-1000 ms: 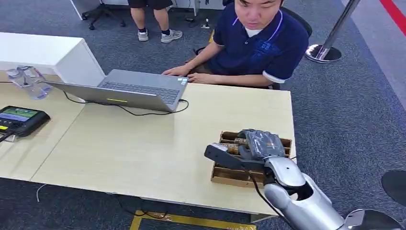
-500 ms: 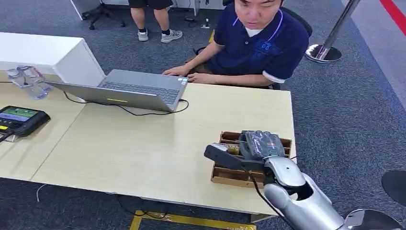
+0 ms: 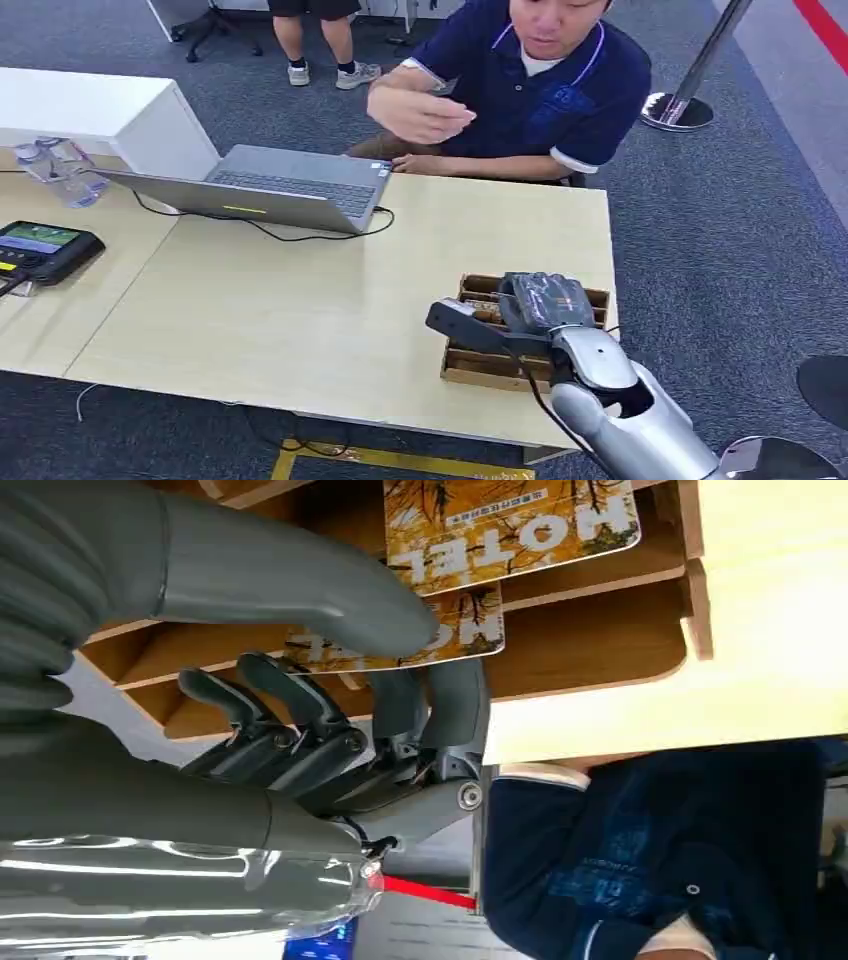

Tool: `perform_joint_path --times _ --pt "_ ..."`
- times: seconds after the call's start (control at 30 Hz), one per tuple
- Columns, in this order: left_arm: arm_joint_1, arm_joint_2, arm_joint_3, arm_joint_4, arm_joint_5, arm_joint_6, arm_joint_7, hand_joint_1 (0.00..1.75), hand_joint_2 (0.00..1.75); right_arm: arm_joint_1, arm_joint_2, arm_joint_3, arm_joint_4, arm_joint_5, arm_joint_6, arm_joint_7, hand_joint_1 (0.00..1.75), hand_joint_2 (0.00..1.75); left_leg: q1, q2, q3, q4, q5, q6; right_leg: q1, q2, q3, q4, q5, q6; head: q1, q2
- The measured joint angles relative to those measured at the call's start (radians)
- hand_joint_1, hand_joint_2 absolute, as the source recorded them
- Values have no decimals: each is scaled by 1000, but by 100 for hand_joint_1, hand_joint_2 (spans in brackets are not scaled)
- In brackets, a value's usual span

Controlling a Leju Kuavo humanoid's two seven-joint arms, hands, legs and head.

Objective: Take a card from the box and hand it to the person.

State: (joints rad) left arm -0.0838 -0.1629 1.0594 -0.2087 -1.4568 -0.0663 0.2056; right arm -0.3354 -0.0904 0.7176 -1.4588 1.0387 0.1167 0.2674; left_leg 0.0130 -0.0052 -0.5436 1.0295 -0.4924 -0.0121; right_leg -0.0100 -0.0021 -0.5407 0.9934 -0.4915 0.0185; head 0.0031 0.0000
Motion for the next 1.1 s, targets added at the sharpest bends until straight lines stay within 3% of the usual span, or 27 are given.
perform_joint_path --times 0.17,0.47,0.87,1.1 --pt "0 6 0 0 11 -37 -20 0 175 -1 0 0 0 0 0 -2 159 175 0 0 0 0 0 0 0 0 0 0 0 0 0 0" --pt "0 16 0 -1 27 -43 -19 0 175 -9 8 -8 -6 -2 -2 -13 159 175 0 0 0 0 0 0 0 0 0 0 0 0 0 0" --pt "1 14 0 0 27 -37 -25 0 175 -56 -4 -122 -124 -58 -7 -38 159 175 -1 0 0 0 0 0 -1 0 0 0 1 0 0 0" --pt "0 14 0 0 22 -37 -28 0 175 -103 -12 -183 -151 -168 51 -81 159 175 0 0 0 0 0 0 0 0 0 0 1 0 0 0"
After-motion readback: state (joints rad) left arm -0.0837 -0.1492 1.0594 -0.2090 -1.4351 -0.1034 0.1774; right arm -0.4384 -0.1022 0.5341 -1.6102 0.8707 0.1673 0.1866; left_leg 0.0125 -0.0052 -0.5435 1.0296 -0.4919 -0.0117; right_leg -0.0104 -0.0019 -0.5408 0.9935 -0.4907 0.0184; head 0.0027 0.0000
